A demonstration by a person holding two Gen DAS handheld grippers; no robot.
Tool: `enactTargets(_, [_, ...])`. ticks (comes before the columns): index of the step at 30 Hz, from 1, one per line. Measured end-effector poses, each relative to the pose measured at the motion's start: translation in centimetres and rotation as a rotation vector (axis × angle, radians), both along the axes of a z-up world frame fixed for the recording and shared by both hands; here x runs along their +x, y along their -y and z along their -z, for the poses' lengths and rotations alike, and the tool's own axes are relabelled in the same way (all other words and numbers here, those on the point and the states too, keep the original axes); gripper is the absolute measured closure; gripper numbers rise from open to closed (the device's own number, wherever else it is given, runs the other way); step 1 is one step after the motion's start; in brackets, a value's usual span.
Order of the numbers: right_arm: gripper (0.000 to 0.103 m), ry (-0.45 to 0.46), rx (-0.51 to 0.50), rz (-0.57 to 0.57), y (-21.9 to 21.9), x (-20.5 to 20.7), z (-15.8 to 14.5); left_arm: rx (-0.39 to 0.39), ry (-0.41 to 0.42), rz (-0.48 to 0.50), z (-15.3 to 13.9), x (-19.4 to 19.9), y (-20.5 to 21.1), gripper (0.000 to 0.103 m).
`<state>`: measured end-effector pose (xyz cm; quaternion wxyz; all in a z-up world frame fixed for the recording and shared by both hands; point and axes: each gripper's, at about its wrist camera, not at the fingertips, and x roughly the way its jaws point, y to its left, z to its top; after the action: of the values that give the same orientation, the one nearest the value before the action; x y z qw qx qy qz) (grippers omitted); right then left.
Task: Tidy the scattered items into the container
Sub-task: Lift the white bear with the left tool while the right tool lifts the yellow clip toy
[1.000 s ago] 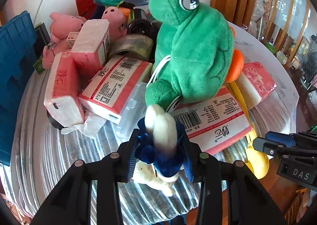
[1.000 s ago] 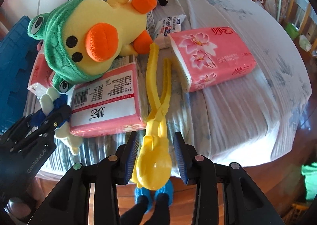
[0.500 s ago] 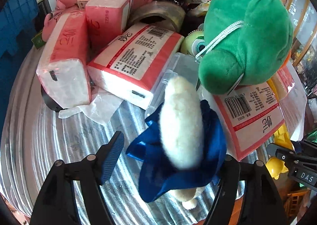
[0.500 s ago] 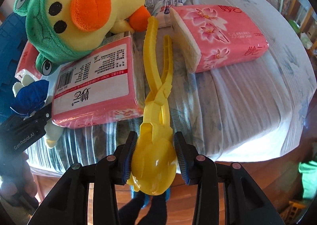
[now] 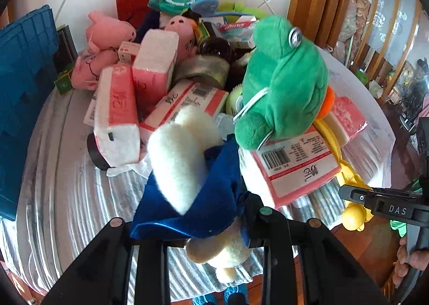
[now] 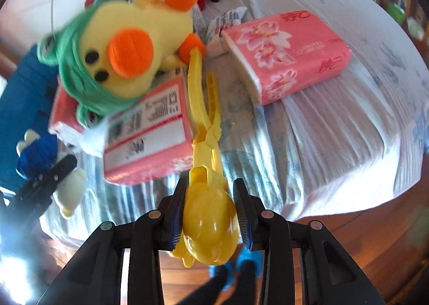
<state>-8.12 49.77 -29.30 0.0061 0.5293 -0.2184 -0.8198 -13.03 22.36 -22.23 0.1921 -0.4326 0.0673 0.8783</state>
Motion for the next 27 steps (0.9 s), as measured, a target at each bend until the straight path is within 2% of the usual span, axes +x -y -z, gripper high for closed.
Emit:
enactTargets(4, [0.07,-0.043,0.08,0.0,0.7,0.5,-1.9,0.01,-0.052,-0.004,-2.1,0.0,-0.6,0.076])
enactTargets(7, [0.07,-0.095,0.17,-0.013,0.9,-1.0,-3.6,0.015,-0.068,-0.003,-3.3,0.2,-1.3,0.076])
enactTargets(12, [0.071,-0.189,0.202,-0.015,-0.8,-2.5,-7.7,0.03,-0.104,-0.007,-5.1,0.3,-1.0,0.076])
enactTargets(17, [0.073,-0.278,0.246,-0.037,0.6,-4.0,-11.6,0.044,-0.176,-0.037,-7.9,0.1,-0.5,0.076])
enactTargets(19, [0.073,-0.29,0.262,-0.047,1.0,-5.1,-12.2,0.044,-0.197,-0.055,-8.8,-0.1,-0.3,0.076])
enactTargets(21, [0.073,-0.264,0.266,-0.05,0.6,-6.3,-11.6,0.037,-0.203,-0.069,-9.1,-0.4,-0.1,0.076])
enactTargets(24, [0.074,-0.175,0.224,-0.053,-0.4,-6.7,-7.9,0.022,-0.192,-0.077,-8.3,-0.7,0.0,0.076])
enactTargets(27, [0.074,-0.073,0.166,-0.061,-0.9,-6.5,-3.7,0.011,-0.147,-0.068,-6.1,-1.0,-0.5,0.076])
